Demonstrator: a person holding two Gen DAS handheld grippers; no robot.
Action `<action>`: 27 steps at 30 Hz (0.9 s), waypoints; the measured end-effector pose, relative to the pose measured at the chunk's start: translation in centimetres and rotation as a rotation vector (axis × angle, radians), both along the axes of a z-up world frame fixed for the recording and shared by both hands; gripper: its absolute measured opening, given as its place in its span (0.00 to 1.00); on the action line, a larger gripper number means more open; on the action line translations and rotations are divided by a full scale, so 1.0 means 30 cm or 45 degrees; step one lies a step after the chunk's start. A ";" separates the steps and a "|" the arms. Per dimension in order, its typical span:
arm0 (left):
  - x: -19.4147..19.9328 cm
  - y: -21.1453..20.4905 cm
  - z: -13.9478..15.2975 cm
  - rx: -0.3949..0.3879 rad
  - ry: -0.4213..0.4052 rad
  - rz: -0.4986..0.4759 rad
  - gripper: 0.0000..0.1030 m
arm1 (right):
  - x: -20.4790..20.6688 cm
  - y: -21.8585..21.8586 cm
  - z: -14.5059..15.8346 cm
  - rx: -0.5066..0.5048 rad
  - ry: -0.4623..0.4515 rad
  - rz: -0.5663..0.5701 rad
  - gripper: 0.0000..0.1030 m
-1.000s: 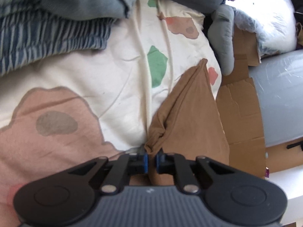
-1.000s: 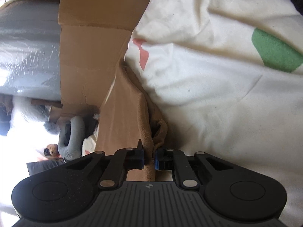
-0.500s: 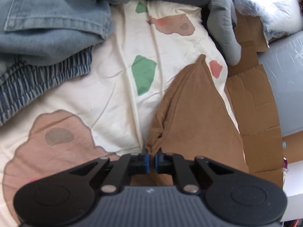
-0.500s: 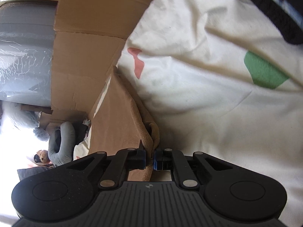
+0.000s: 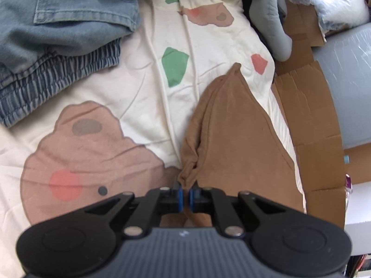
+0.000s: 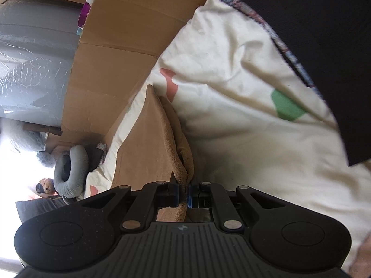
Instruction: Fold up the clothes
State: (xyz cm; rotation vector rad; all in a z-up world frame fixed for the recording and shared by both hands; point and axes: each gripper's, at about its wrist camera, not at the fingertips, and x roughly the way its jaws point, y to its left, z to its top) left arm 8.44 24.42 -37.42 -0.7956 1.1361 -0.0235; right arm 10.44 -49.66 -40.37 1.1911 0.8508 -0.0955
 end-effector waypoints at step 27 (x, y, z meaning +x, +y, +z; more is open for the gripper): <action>-0.104 -0.014 -0.010 -0.002 0.112 -0.002 0.05 | -0.249 -0.038 -0.017 -0.036 0.106 -0.038 0.05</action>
